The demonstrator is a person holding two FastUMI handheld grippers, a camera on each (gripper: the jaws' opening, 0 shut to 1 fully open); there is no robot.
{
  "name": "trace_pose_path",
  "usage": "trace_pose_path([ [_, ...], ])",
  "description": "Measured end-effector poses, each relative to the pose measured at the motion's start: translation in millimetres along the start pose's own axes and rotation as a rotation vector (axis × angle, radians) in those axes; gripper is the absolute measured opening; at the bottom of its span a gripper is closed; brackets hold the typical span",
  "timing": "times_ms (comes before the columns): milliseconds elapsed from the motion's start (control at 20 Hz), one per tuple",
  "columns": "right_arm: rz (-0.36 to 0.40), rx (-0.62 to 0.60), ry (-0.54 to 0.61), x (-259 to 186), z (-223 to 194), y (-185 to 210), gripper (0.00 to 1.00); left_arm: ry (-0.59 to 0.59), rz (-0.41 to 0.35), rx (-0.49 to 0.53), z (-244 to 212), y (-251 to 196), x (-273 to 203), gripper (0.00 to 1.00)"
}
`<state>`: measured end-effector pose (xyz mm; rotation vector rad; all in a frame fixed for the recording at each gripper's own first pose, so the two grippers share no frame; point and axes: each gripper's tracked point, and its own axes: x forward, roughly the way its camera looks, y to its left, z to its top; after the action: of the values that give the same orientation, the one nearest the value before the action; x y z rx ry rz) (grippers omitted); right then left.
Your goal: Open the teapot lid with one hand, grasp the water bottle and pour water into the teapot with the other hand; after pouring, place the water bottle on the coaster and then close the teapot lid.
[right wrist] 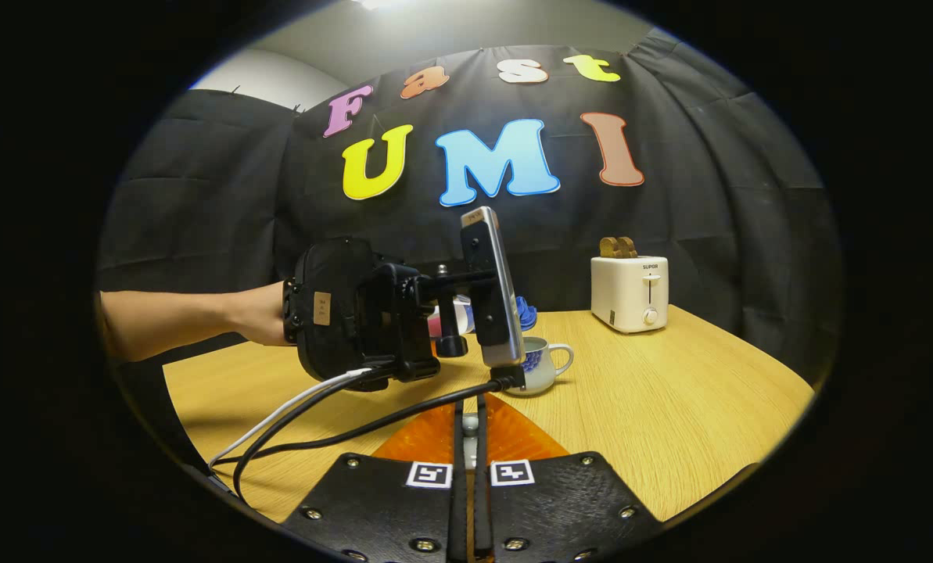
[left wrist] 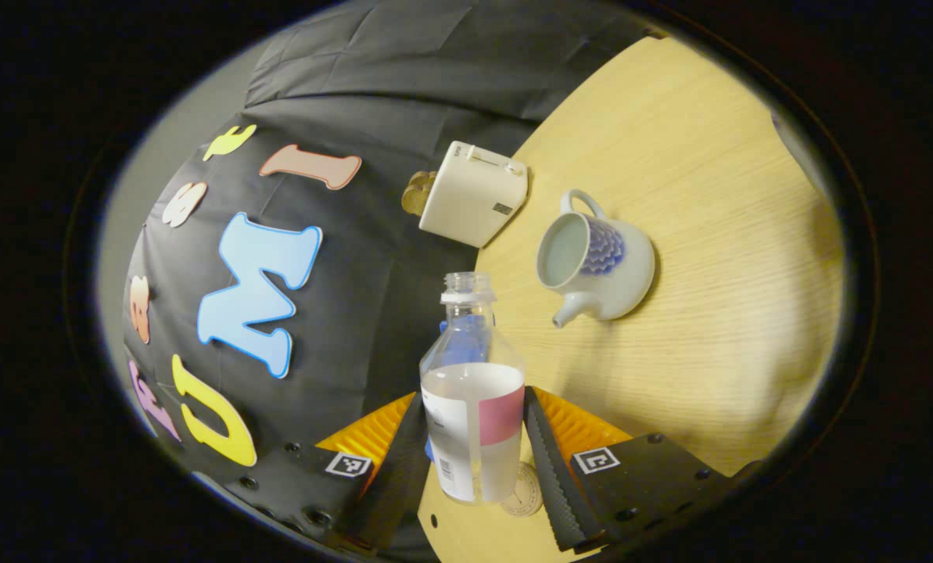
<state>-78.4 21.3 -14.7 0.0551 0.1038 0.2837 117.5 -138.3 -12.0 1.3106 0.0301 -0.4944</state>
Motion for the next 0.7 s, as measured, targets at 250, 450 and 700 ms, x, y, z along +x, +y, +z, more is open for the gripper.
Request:
trace_pose_path([
  [250, 0.002, 0.014, 0.012, 0.7, -2.2, -0.9, 0.04, 0.019, -0.061, 0.088, 5.6, -2.3, 7.1, 0.84],
  [450, 0.004, 0.028, 0.022, 1.0, -3.5, -1.7, 0.04, 0.028, -0.049, 0.177, 12.7, 9.8, 3.2, 0.84],
  [700, 0.015, 0.042, 0.035, 0.0, -5.4, -1.0, 0.04, 0.057, -0.074, 0.224, 11.1, 11.9, 2.3, 0.84],
])
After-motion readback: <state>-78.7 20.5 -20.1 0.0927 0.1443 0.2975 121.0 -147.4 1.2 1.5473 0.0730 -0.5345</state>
